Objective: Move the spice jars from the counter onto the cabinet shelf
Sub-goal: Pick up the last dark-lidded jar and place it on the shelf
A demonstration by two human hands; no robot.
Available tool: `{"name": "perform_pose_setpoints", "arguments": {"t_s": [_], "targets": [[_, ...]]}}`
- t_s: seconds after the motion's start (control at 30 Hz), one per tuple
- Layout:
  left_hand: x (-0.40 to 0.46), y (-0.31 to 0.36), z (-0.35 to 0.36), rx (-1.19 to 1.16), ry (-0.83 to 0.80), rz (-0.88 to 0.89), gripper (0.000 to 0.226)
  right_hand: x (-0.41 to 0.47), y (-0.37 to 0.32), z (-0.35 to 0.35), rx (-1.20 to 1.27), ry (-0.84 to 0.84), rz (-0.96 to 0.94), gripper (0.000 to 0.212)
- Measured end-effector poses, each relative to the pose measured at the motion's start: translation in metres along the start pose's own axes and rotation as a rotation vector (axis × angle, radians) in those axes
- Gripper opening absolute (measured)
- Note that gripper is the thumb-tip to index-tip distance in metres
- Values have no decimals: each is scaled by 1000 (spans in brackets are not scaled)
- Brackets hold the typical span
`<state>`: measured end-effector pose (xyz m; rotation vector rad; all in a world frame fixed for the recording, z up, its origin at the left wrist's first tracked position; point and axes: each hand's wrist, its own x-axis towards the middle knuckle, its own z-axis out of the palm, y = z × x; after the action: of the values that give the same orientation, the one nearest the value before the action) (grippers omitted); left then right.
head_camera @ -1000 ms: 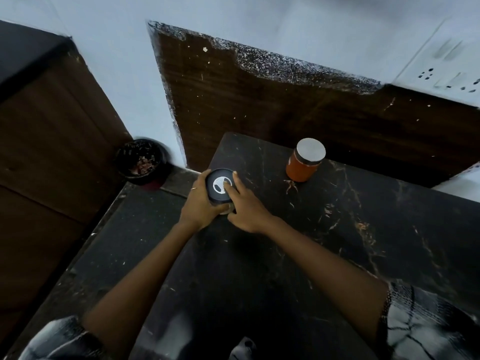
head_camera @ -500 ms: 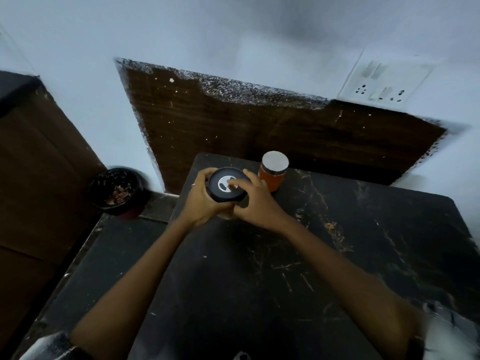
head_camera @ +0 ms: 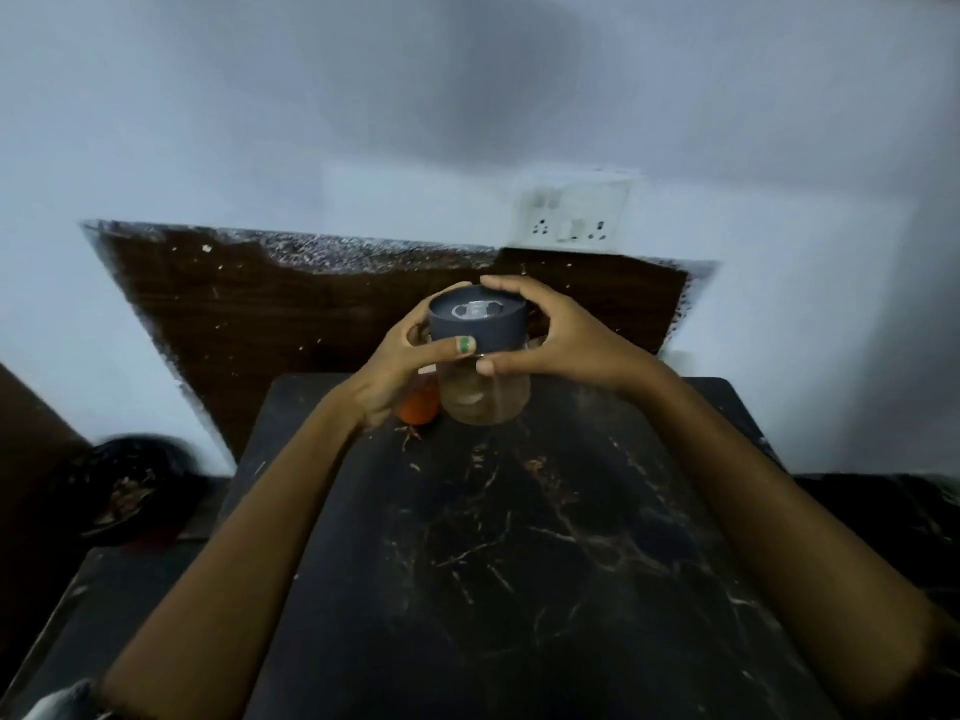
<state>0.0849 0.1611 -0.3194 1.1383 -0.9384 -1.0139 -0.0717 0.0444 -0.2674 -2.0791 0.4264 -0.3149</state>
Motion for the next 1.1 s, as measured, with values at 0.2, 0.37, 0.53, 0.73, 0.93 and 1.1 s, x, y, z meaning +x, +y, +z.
{"name": "perform_pose_setpoints", "arguments": {"t_s": [0.2,0.37,0.53,0.73,0.93,1.1], "targets": [[34,18,57,-7,-57,27,96,-22,2,-47,142,276,-27,75],[47,2,89,168,-63,64,93,-31,11,-66,201,524,-45,82],[57,-6,114,238,17,119,72,-33,13,-83,161,589,2,86],[62,5,115,88,-190,-34,51,-49,10,-118,453,333,25,75],[67,12,128,33,-203,-85,56,-48,5,-118,391,446,7,68],[71,14,136,89,-135,-14,53,-45,-1,-114,340,480,9,73]]}}
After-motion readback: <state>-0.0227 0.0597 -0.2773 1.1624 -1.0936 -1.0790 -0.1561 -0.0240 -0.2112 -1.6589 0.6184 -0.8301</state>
